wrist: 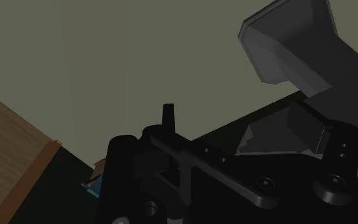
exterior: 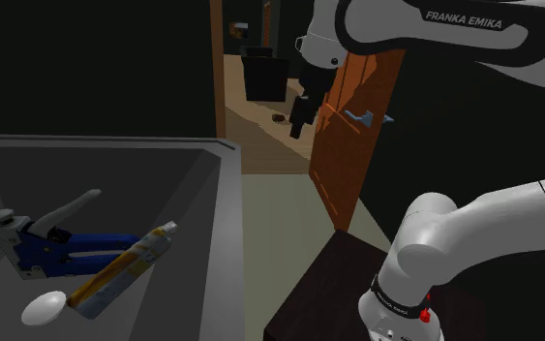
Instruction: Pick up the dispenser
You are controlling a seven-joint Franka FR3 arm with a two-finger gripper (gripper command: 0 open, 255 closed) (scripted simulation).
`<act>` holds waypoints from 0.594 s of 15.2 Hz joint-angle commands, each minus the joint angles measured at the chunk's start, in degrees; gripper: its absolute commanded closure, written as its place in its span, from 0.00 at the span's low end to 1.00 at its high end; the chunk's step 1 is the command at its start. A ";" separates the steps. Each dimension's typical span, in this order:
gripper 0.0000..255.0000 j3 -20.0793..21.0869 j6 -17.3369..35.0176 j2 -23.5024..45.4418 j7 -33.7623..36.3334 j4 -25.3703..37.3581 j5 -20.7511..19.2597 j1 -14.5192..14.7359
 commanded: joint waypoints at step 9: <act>0.00 7.29 2.07 15.66 -3.08 10.22 -2.13 4.08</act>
